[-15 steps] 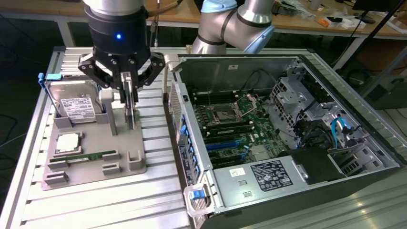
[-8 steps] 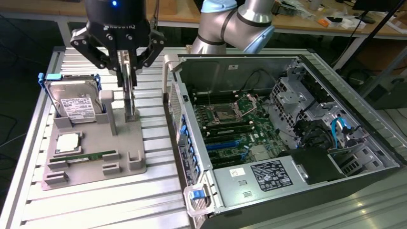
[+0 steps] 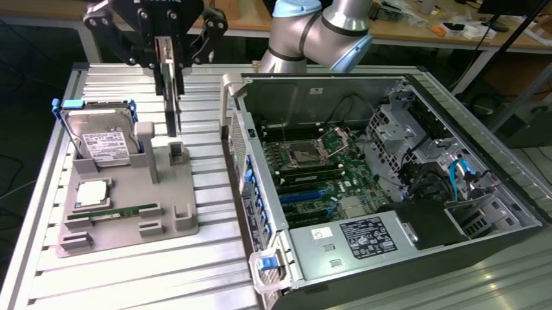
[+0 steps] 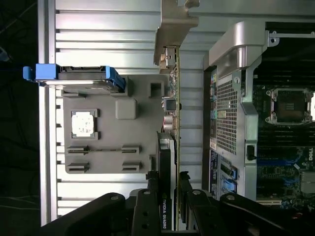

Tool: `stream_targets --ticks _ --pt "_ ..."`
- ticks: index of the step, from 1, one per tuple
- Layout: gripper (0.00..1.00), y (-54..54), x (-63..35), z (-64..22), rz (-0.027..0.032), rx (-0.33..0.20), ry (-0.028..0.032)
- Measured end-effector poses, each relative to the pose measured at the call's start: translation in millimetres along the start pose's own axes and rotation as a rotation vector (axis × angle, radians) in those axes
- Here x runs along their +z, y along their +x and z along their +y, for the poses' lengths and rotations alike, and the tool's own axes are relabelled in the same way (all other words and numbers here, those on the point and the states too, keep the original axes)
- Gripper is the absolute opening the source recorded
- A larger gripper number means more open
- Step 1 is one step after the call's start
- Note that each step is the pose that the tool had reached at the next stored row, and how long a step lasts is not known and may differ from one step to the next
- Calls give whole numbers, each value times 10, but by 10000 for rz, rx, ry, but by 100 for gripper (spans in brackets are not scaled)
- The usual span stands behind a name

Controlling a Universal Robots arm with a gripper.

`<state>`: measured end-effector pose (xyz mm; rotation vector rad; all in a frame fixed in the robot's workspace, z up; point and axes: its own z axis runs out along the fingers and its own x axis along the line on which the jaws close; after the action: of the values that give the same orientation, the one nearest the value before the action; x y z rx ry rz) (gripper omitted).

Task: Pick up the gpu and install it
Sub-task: 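Pick up the gpu and move the gpu toward the slot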

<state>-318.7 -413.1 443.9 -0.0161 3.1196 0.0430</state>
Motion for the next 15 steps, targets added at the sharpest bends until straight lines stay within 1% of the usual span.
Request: stream_targets --ticks 2,3,5,7,9,15 --pt "27 -2 -94 5 -1 0 -1" --pt "27 -3 -125 6 2 0 2" --pt "27 -4 -125 7 -6 2 -16" --pt "27 -36 -125 6 -6 0 -15" --pt "27 -95 -123 5 -6 0 -14" --pt "27 -351 -117 2 -6 0 -15"
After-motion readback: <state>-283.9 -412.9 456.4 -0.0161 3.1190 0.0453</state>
